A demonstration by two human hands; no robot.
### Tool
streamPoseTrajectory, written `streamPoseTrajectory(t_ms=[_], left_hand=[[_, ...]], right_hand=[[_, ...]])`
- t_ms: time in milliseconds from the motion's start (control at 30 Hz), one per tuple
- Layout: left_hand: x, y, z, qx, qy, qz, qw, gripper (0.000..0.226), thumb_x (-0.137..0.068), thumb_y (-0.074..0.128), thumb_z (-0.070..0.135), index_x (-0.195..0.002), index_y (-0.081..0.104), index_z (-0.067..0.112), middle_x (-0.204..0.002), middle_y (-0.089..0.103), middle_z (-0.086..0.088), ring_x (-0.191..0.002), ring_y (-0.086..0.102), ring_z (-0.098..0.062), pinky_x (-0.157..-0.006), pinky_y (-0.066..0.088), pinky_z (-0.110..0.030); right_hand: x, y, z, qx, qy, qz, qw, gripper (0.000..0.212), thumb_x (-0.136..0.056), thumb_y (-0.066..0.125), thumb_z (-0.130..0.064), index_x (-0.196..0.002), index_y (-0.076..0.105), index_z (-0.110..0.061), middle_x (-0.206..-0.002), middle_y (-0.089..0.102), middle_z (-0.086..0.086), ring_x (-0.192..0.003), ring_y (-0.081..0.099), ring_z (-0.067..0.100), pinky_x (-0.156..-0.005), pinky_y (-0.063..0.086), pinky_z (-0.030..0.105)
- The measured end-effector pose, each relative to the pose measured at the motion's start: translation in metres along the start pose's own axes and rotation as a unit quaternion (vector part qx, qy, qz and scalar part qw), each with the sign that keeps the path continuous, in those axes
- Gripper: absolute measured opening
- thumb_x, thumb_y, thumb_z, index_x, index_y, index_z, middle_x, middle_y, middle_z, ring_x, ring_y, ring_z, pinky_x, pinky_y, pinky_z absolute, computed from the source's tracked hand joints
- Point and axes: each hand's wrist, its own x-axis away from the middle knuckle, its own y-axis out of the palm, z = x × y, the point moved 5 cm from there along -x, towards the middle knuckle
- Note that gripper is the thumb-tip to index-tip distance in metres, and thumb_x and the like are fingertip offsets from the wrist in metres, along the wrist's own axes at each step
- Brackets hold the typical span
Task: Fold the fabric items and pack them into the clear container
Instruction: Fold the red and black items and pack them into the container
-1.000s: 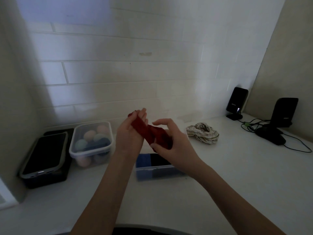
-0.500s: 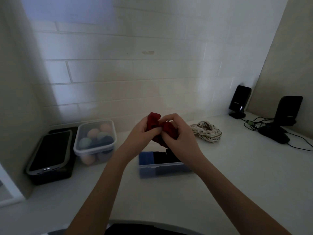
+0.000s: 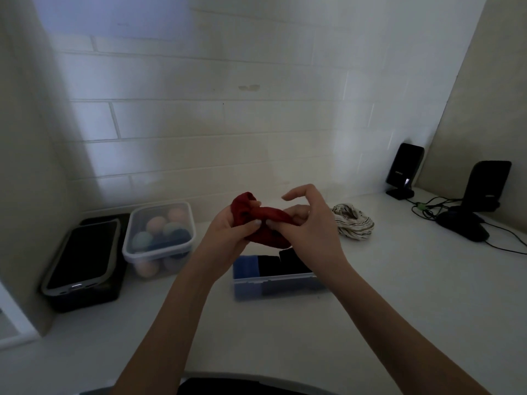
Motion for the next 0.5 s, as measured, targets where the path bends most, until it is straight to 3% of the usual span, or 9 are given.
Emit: streamPoseTrajectory(t_ms=[67,133,233,333,433,500], left_hand=[[-0.001,0.002,-0.001,-0.030,-0.004,-0.024,0.999,0.035,-0.077,0.064,-0.005,-0.110,0.055,0.002,-0.100,0.064,-0.017,-0.103,0.062,-0.033,-0.092,0.051,-0.039],[-0.002,0.003,-0.001,-0.063,-0.005,-0.016,0.998,0.039,-0.075,0.065,-0.010,-0.110,0.054,0.003,-0.101,0.065,-0.016,-0.105,0.061,-0.034,-0.095,0.050,-0.043],[-0.006,0.005,0.001,-0.121,0.021,0.001,0.992,0.041,-0.072,0.065,-0.012,-0.101,0.058,0.015,-0.094,0.067,-0.008,-0.096,0.066,-0.025,-0.086,0.054,-0.033],[-0.006,0.005,0.002,-0.122,0.010,0.003,0.992,0.046,-0.055,0.062,-0.003,-0.096,0.057,0.018,-0.086,0.066,-0.005,-0.083,0.065,-0.016,-0.073,0.055,-0.024],[-0.002,0.004,0.002,-0.068,-0.027,-0.040,0.997,0.047,-0.055,0.057,-0.005,-0.100,0.057,0.010,-0.088,0.066,-0.011,-0.084,0.067,-0.022,-0.071,0.058,-0.028],[0.001,0.003,0.001,-0.041,-0.045,-0.085,0.995,0.050,-0.059,0.058,-0.009,-0.107,0.058,0.005,-0.097,0.069,-0.016,-0.091,0.068,-0.027,-0.077,0.059,-0.035]], right_hand=[[-0.001,0.000,0.002,0.012,-0.004,0.009,1.000,0.032,-0.075,0.074,-0.010,-0.096,0.052,-0.022,-0.069,0.072,0.001,-0.069,0.069,0.012,-0.068,0.060,0.036],[-0.002,0.001,0.002,0.022,-0.023,0.008,0.999,0.028,-0.076,0.073,-0.011,-0.095,0.054,-0.022,-0.070,0.073,-0.003,-0.071,0.069,0.008,-0.068,0.058,0.027],[-0.002,0.006,0.001,0.035,-0.040,-0.006,0.999,0.030,-0.077,0.071,-0.008,-0.097,0.056,-0.025,-0.074,0.071,-0.007,-0.075,0.067,0.002,-0.065,0.055,0.017],[-0.007,0.009,0.008,0.040,-0.017,-0.017,0.999,0.045,-0.074,0.073,-0.010,-0.110,0.052,-0.028,-0.085,0.058,-0.005,-0.077,0.059,0.007,-0.065,0.052,0.018],[-0.011,0.013,0.016,0.029,0.059,-0.109,0.992,0.060,-0.076,0.075,-0.018,-0.126,0.045,-0.031,-0.110,0.051,-0.005,-0.092,0.059,0.011,-0.070,0.054,0.020],[-0.011,0.015,0.019,-0.021,0.087,-0.165,0.982,0.051,-0.079,0.073,-0.016,-0.124,0.051,-0.025,-0.115,0.059,-0.001,-0.101,0.064,0.016,-0.076,0.057,0.024]])
